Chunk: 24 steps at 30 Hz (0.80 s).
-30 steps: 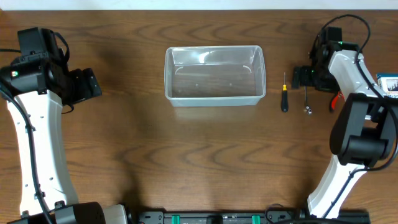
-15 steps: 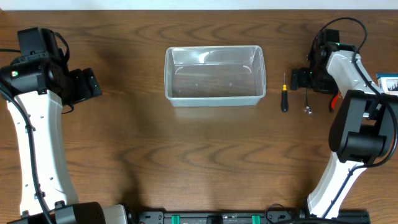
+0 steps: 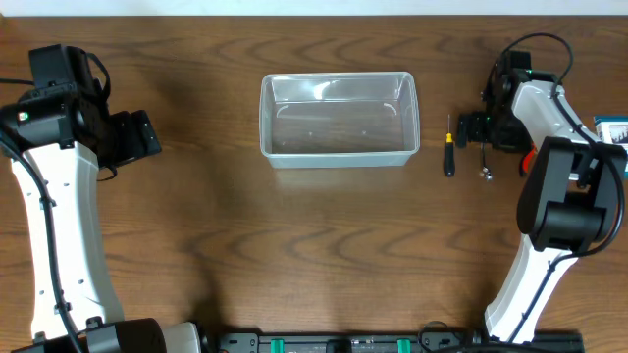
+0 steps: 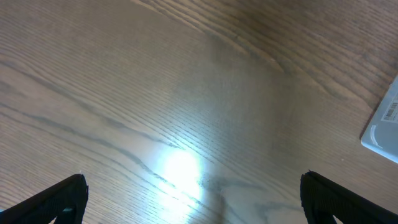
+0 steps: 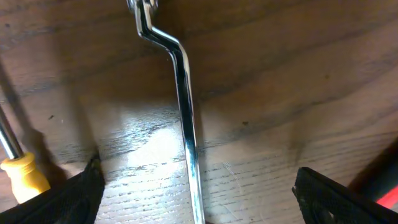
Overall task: Pack container
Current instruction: 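Lower the right gripper onto the chrome offset wrench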
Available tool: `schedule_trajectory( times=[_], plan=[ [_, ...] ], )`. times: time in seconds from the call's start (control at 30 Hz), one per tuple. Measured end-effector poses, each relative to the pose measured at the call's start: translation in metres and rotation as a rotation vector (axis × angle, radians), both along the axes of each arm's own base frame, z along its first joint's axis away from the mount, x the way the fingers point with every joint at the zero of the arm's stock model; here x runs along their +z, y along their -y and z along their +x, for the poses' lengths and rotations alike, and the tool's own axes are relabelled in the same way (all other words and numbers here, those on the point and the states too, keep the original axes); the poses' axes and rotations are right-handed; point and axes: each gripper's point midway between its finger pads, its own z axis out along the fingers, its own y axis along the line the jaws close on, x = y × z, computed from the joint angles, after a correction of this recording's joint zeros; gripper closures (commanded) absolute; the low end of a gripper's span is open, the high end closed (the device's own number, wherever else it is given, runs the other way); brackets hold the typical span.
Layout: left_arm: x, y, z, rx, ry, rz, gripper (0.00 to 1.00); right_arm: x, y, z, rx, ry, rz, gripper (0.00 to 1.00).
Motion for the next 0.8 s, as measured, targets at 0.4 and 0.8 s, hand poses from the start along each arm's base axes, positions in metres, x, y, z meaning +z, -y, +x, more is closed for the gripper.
schedule_trajectory(
  times=[0.4, 0.8],
  plan=[
    [0.0000, 0.0000, 0.0000, 0.000, 0.000, 0.000, 0.02, -0.0003, -0.0001, 0.0000, 0.000, 0.000, 0.001, 0.01],
    [0.0000, 0.0000, 0.0000, 0.000, 0.000, 0.000, 0.02, -0.0007, -0.0008, 0.0003, 0.000, 0.001, 0.005, 0.06]
  ],
)
